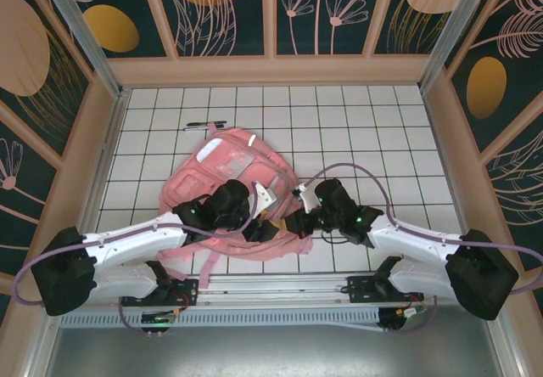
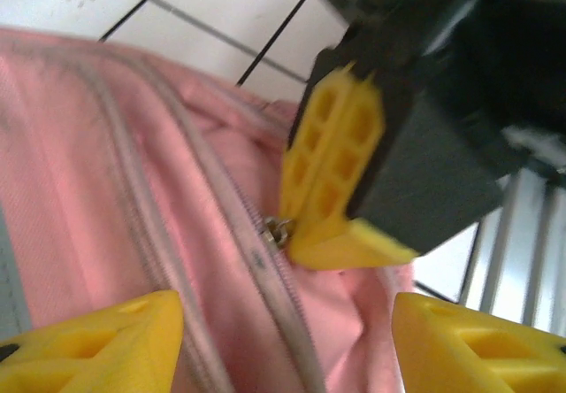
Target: Pack books, pencil case, and school supplies into a backpack
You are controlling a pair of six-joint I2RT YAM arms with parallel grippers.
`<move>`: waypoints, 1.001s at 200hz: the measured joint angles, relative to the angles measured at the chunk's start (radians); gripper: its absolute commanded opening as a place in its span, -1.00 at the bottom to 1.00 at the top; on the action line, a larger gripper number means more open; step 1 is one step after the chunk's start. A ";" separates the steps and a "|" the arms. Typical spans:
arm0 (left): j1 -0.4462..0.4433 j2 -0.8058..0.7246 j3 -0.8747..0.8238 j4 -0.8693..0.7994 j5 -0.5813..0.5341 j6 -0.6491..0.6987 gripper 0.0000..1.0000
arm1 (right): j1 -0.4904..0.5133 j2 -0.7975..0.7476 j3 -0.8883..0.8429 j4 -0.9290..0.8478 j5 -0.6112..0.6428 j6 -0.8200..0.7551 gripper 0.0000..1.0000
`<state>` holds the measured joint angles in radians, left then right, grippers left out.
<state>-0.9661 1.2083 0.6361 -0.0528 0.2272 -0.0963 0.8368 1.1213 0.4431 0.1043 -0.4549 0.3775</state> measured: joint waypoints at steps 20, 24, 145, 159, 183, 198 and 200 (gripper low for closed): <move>-0.023 0.021 -0.022 0.023 -0.039 -0.017 0.26 | -0.004 -0.005 -0.010 0.016 -0.024 0.000 -1.00; -0.027 0.025 -0.025 0.027 -0.047 -0.019 0.26 | -0.004 -0.005 -0.013 0.021 -0.030 0.000 -1.00; -0.068 0.024 -0.105 0.161 -0.137 0.015 -1.00 | 0.001 -0.006 0.040 -0.103 0.066 -0.079 -1.00; -0.063 0.002 -0.123 0.192 -0.132 0.031 -1.00 | 0.014 -0.001 0.073 -0.143 0.123 -0.093 -1.00; -0.055 -0.016 -0.145 0.220 -0.129 0.061 -1.00 | 0.016 0.018 0.097 -0.175 0.249 -0.107 -1.00; -0.055 -0.025 -0.158 0.214 -0.117 0.086 -1.00 | 0.000 0.053 0.097 -0.191 0.343 -0.101 -1.00; -0.055 -0.026 -0.159 0.213 -0.116 0.089 -1.00 | -0.001 0.059 0.097 -0.192 0.354 -0.101 -1.00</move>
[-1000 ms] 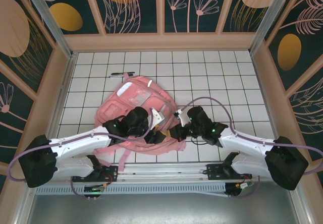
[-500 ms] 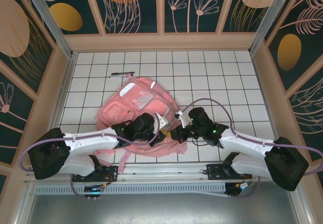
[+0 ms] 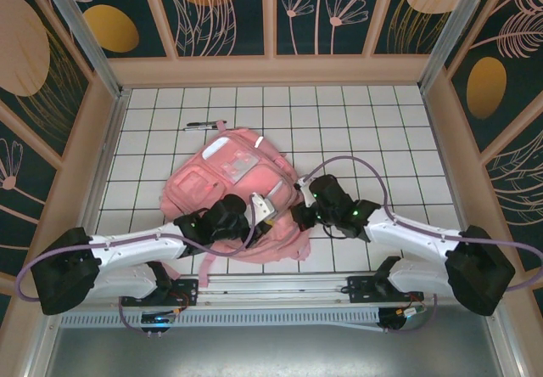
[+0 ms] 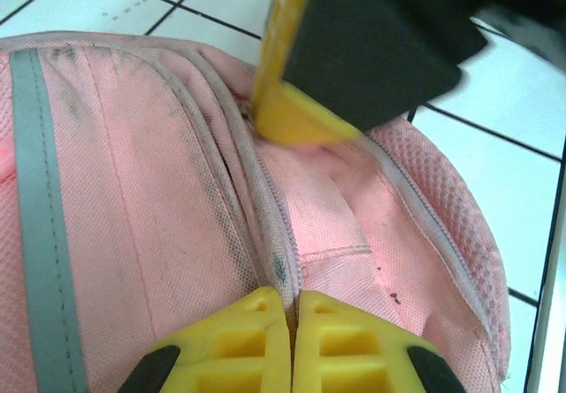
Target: Pack books, pencil case, and school supplies into a backpack
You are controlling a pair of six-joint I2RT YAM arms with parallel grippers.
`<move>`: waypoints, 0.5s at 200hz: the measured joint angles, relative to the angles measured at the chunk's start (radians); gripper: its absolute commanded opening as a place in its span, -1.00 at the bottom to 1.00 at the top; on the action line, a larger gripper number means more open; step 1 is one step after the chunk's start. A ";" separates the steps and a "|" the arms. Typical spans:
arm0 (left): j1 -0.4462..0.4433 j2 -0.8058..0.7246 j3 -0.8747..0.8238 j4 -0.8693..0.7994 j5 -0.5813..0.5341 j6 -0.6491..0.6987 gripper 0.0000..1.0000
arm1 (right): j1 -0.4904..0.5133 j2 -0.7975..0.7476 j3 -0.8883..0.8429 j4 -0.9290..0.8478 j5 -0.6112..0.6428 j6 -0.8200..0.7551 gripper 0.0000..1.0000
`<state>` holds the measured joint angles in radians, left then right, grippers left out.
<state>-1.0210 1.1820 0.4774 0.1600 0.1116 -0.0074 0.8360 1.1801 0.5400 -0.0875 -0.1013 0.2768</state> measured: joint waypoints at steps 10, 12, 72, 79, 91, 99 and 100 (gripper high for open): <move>0.000 -0.008 -0.004 -0.007 0.011 0.019 -1.00 | -0.002 0.022 0.002 -0.003 0.042 0.010 -1.00; 0.000 -0.009 -0.004 -0.008 0.014 0.022 -1.00 | -0.002 0.027 0.002 -0.003 0.051 0.011 -1.00; 0.000 -0.043 0.009 -0.083 0.069 0.260 -1.00 | -0.065 0.047 0.016 0.019 0.092 0.040 -1.00; 0.000 -0.043 0.021 -0.106 0.073 0.307 -1.00 | -0.083 0.046 0.014 0.025 0.076 0.041 -1.00; 0.000 -0.043 0.042 -0.145 0.083 0.394 -1.00 | -0.112 0.042 0.010 0.032 0.047 0.041 -1.00; 0.000 -0.044 0.051 -0.163 0.092 0.451 -1.00 | -0.136 0.034 0.005 0.035 0.023 0.041 -1.00; 0.000 -0.044 0.051 -0.164 0.093 0.455 -1.00 | -0.138 0.033 0.004 0.035 0.021 0.041 -1.00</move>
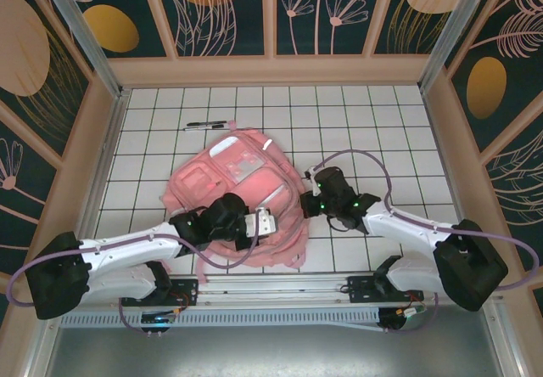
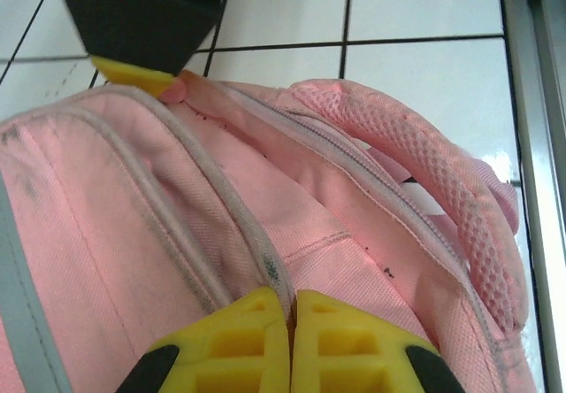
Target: Pack books, pencil case, and school supplies into a backpack
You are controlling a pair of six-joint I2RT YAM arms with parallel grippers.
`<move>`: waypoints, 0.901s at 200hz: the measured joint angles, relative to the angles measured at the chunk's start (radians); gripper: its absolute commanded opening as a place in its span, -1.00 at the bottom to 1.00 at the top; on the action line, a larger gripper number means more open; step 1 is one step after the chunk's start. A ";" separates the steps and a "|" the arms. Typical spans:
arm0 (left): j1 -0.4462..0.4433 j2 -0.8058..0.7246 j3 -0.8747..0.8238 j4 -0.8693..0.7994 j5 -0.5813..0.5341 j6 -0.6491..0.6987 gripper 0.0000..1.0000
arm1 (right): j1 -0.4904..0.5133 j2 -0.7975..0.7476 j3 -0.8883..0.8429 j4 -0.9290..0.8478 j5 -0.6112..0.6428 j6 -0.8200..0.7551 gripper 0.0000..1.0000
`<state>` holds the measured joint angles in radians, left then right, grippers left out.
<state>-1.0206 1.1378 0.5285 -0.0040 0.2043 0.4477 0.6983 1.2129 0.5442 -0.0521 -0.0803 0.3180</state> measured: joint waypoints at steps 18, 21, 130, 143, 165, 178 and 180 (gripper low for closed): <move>0.000 0.000 0.009 -0.031 0.022 0.114 -1.00 | -0.040 -0.029 -0.008 -0.011 -0.032 -0.001 -1.00; 0.000 0.000 0.010 -0.035 0.024 0.130 -1.00 | -0.045 -0.033 -0.009 -0.014 -0.035 -0.001 -1.00; -0.007 -0.004 0.046 -0.114 0.005 0.416 -0.01 | -0.081 -0.356 -0.018 -0.367 -0.077 0.109 -1.00; -0.009 -0.010 0.046 -0.119 0.005 0.411 0.25 | -0.078 -0.385 -0.017 -0.401 -0.068 0.131 -1.00; -0.009 -0.007 0.069 -0.150 0.029 0.349 0.40 | -0.032 -0.427 -0.017 -0.440 -0.046 0.180 -1.00; -0.009 0.015 0.117 -0.166 0.069 0.283 0.39 | 0.023 -0.441 -0.017 -0.450 -0.029 0.210 -1.00; -0.009 0.022 0.128 -0.166 0.077 0.266 0.38 | 0.034 -0.441 -0.017 -0.450 -0.028 0.216 -1.00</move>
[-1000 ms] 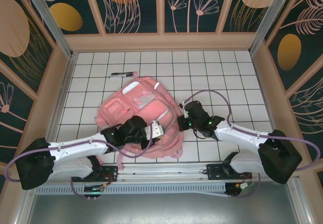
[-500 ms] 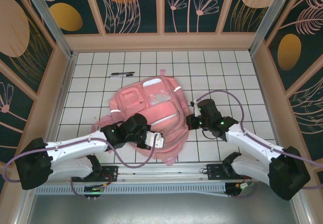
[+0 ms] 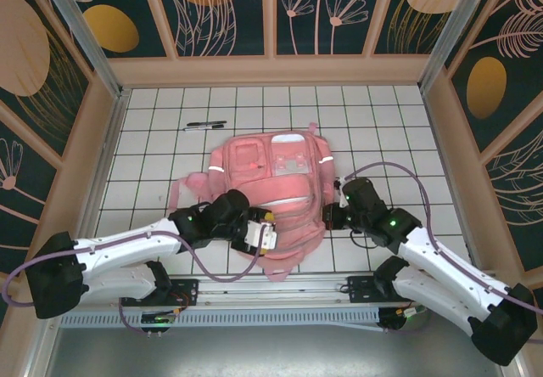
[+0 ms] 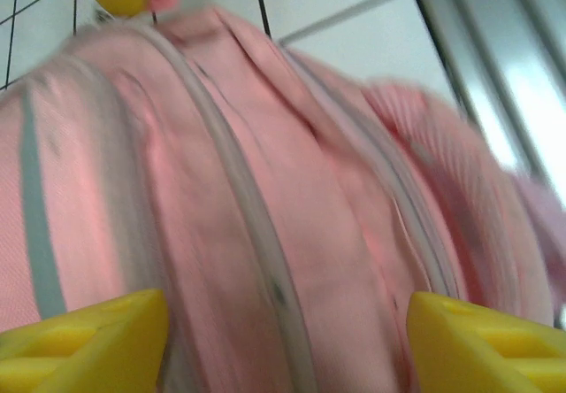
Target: Pack books, pencil case, and school supplies into a backpack
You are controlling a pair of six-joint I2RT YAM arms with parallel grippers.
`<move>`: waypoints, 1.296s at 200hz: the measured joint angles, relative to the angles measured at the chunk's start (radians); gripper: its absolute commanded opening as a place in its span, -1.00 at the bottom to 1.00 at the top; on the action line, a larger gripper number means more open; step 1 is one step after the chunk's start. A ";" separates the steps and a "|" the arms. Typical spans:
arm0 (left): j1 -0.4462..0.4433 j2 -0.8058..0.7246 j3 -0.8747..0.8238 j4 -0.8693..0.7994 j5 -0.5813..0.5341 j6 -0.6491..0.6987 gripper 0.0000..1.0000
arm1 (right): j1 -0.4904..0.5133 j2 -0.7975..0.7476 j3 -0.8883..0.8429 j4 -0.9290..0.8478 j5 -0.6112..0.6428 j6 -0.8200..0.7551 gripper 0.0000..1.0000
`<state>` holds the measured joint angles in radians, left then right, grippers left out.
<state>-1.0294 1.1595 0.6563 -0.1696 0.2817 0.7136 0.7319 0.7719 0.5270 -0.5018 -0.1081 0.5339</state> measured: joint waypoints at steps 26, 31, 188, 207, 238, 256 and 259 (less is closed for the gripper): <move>-0.006 0.069 0.098 0.047 0.056 -0.170 0.39 | 0.118 0.011 0.000 0.007 0.010 0.045 -1.00; -0.010 0.078 0.105 0.062 0.056 -0.198 0.40 | 0.135 0.017 0.000 0.012 0.010 0.050 -1.00; -0.033 0.208 0.060 0.144 -0.087 -0.344 -1.00 | 0.183 0.146 -0.007 0.118 0.015 0.051 -1.00; -0.033 0.206 0.046 0.151 -0.079 -0.306 -1.00 | 0.165 0.209 -0.007 0.134 0.056 0.050 -1.00; -0.024 0.176 0.009 0.170 -0.049 -0.230 -1.00 | 0.076 0.288 -0.008 0.216 0.078 0.066 -1.00; -0.019 0.150 -0.013 0.171 -0.027 -0.184 -1.00 | 0.013 0.330 -0.008 0.286 0.090 0.064 -1.00; -0.018 0.148 -0.014 0.171 -0.024 -0.180 -1.00 | 0.005 0.338 -0.008 0.296 0.092 0.063 -1.00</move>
<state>-1.0477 1.3075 0.6418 0.0010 0.2577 0.5339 0.7368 1.1103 0.5194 -0.2058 -0.0166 0.5972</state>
